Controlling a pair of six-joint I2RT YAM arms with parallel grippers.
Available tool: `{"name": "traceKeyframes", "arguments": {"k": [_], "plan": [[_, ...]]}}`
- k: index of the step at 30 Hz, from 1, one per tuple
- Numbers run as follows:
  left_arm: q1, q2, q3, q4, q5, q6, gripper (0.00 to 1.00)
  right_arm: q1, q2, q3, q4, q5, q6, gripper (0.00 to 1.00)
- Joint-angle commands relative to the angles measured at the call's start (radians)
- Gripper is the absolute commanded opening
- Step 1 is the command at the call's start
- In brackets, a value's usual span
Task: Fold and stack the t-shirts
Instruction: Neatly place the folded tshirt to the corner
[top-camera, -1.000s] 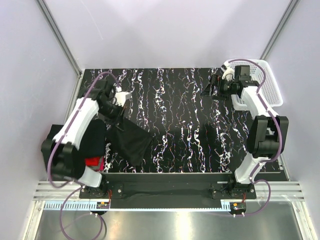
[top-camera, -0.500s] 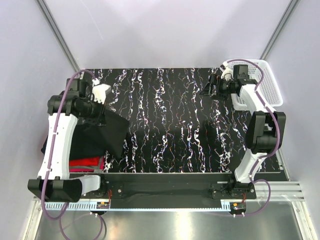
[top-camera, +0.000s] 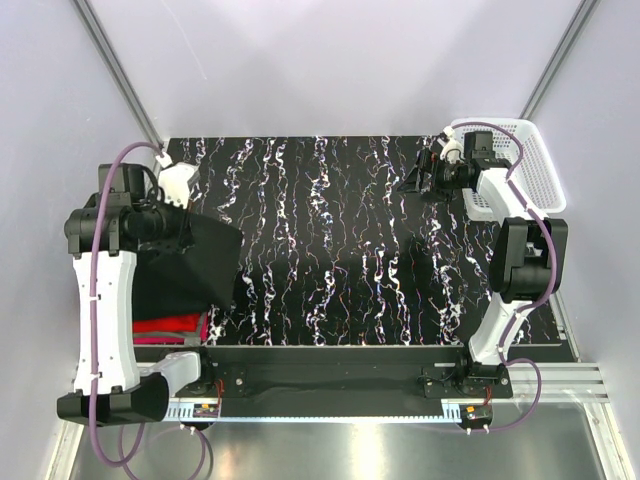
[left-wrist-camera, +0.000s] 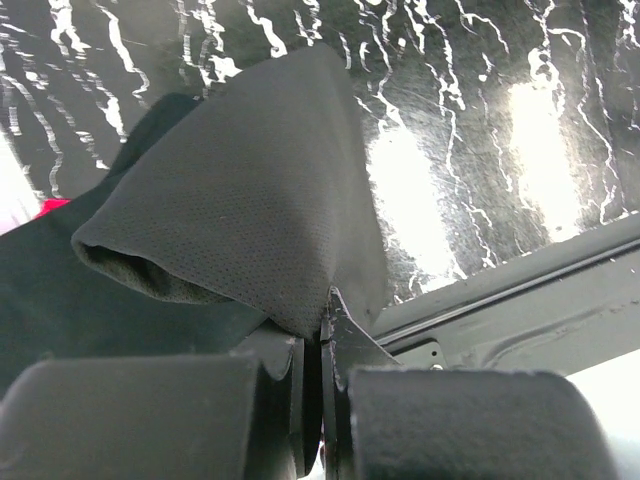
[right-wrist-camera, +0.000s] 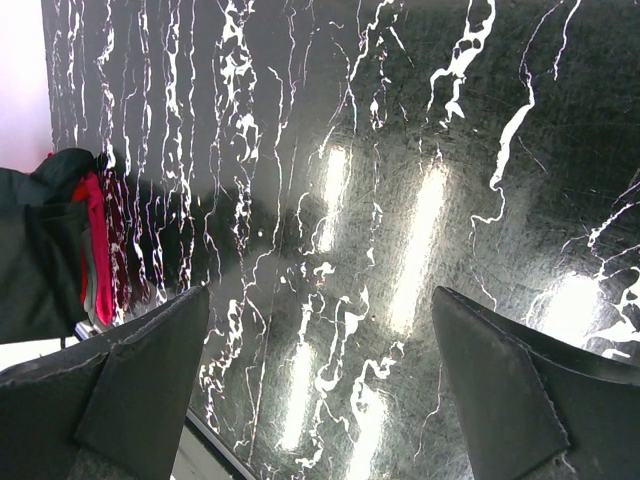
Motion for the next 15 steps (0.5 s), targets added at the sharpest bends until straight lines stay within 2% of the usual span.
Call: {"name": "traceKeyframes", "arguments": {"k": [1,8,15], "plan": [[0.018,-0.010,0.082,-0.111,-0.032,0.022,0.00,0.010,-0.010,0.029,0.043,-0.015,0.008,1.00],[0.058,0.019,0.128,-0.124,-0.110,0.096,0.00,0.010,-0.027,0.009,0.049,-0.016,0.008,1.00],[0.102,0.043,0.137,-0.155,-0.109,0.156,0.00,0.010,-0.029,-0.002,0.053,-0.016,0.008,1.00]]}}
